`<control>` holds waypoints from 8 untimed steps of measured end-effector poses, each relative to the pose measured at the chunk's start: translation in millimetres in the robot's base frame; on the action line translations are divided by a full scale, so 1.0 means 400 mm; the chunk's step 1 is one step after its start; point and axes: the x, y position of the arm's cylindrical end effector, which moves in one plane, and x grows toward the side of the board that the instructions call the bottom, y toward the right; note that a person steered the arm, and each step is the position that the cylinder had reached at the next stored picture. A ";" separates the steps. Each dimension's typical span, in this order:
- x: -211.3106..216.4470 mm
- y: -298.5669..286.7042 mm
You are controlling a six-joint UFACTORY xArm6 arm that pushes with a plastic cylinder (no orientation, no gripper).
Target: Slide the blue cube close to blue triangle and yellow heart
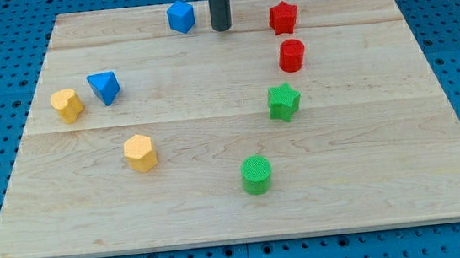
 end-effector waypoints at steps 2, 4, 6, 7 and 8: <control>-0.096 -0.112; 0.035 -0.345; -0.010 -0.334; -0.031 -0.329; 0.065 -0.442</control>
